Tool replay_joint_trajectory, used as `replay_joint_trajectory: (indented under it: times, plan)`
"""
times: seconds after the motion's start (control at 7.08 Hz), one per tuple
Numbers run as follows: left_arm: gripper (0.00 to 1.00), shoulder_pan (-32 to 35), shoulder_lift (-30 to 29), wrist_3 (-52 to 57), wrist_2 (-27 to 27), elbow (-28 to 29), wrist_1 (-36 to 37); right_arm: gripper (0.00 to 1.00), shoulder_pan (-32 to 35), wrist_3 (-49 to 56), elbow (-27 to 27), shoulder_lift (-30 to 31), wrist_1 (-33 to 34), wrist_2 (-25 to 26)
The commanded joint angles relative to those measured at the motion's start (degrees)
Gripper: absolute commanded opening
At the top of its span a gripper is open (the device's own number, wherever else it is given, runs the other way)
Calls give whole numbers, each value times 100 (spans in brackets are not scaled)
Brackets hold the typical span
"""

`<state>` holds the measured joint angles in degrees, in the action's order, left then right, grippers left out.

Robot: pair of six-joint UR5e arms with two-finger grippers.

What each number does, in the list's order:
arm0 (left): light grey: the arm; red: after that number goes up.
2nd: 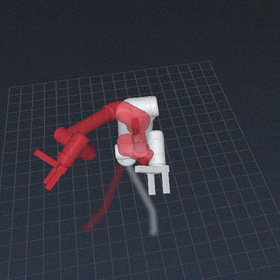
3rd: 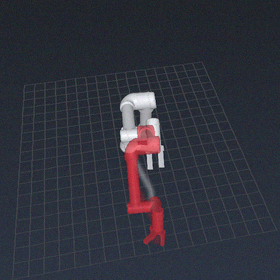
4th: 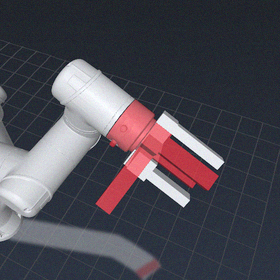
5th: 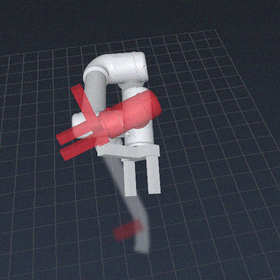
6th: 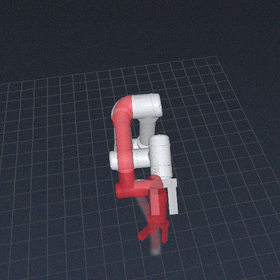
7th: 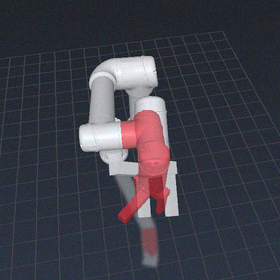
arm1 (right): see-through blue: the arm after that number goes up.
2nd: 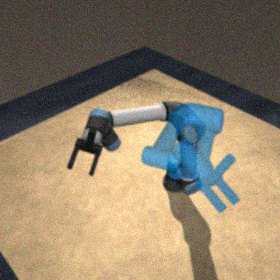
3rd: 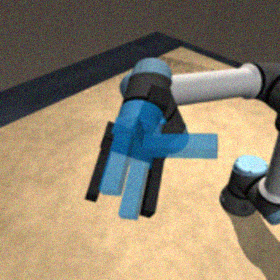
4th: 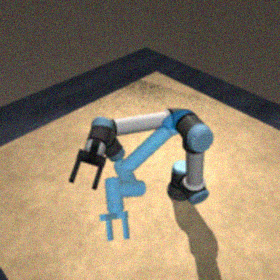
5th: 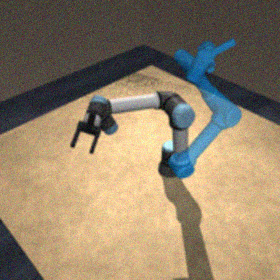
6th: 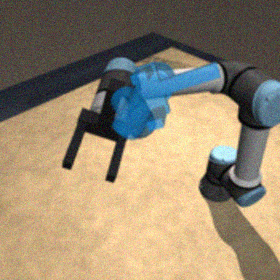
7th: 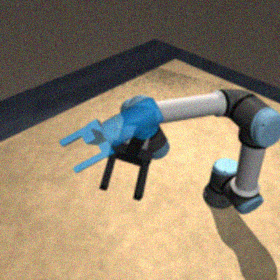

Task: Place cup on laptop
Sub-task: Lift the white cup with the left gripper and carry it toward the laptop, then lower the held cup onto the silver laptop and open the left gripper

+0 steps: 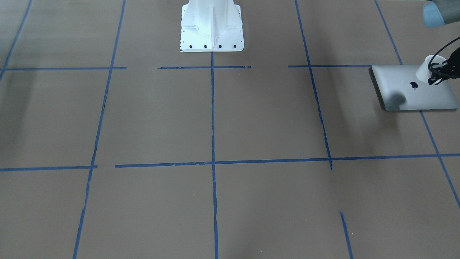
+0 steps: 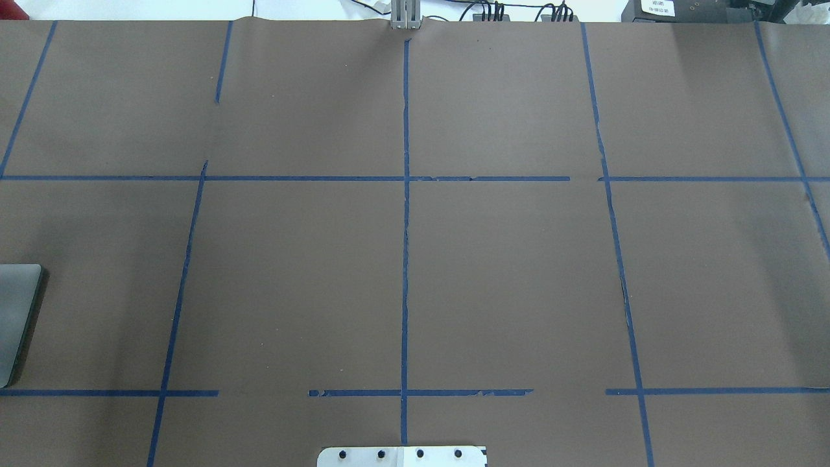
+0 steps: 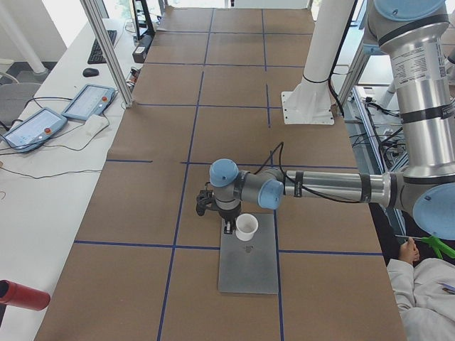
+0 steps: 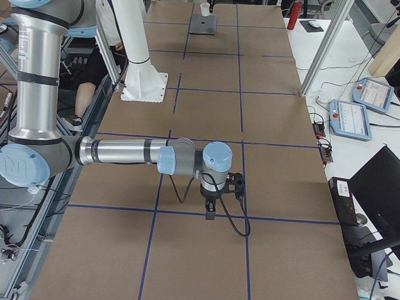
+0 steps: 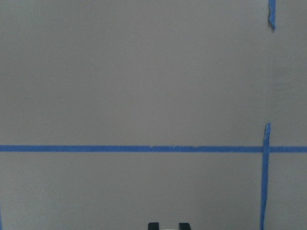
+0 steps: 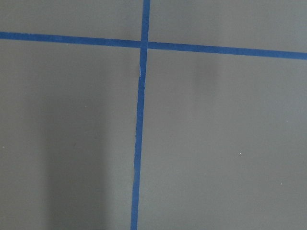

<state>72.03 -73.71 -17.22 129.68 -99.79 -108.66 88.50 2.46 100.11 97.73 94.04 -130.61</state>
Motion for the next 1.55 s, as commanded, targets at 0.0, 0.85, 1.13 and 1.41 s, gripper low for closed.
replay_joint_trajectory:
  times: [0.0, 0.85, 1.13, 1.41]
  plan:
    - [0, -58, 76, -781, -241, 1019, -1679, 100, 0, 0, 0, 0, 0, -8]
    - [0, -436, -3, -818, 251, 1111, -1773, 100, 0, 0, 0, 0, 0, 1]
    - [3, -445, -56, -810, 216, 1137, -1755, 100, 0, 0, 0, 0, 0, 1]
    - [32, -445, -82, -801, 207, 1146, -1747, 100, 0, 0, 0, 0, 0, -8]
